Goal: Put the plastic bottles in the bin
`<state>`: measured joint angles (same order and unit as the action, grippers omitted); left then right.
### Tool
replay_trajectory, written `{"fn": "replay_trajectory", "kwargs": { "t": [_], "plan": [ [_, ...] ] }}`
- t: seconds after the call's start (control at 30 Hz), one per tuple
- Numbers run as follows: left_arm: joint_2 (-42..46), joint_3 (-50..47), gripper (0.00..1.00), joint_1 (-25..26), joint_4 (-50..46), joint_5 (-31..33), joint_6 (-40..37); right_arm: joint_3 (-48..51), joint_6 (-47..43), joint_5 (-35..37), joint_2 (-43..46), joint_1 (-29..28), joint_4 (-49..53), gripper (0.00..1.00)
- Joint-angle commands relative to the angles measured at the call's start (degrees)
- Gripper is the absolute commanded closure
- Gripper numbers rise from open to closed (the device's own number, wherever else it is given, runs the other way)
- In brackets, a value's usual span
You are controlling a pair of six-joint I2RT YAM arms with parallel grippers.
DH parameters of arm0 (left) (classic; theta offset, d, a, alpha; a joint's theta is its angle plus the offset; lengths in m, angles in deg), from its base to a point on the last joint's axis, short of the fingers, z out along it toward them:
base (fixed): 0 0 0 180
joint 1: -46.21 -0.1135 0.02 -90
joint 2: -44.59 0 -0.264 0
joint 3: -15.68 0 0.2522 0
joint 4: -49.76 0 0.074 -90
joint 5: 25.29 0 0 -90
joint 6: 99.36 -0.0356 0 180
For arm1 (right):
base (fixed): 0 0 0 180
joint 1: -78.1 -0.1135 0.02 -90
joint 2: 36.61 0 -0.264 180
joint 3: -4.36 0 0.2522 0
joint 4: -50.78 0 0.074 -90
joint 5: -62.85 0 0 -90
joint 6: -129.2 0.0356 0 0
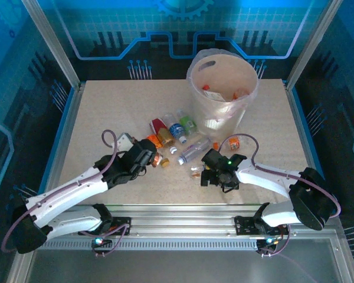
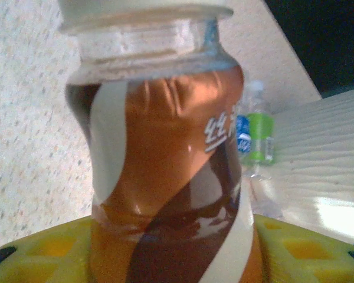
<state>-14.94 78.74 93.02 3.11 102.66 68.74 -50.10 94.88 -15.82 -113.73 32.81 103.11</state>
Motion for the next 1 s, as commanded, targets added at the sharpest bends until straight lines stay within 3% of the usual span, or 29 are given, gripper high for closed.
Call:
{"fn": "replay_trajectory", "kwargs": {
  "t": [0.0,0.23,0.4,0.97],
  "plan": [
    [0.9,3.2,0.58,-1.5,4.7,4.5,-13.3,-1.2,0.4,0.0,0.0,0.7,1.6,0.0],
    [0.5,7.2,0.59,-5.6,15.0,1.8,-29.7,-1.2,0.4,0.2,-0.2,0.7,1.4,0.0],
    [-1.7,10.9,0.6,-8.8,22.4,-4.4,-39.3,-1.4,0.7,0.2,-0.4,0.6,1.4,0.01],
    [-16.8,28.3,0.61,-11.1,33.0,-17.7,-52.6,-2.4,0.1,0.4,-1.3,0.6,1.2,0.0]
  ]
}}
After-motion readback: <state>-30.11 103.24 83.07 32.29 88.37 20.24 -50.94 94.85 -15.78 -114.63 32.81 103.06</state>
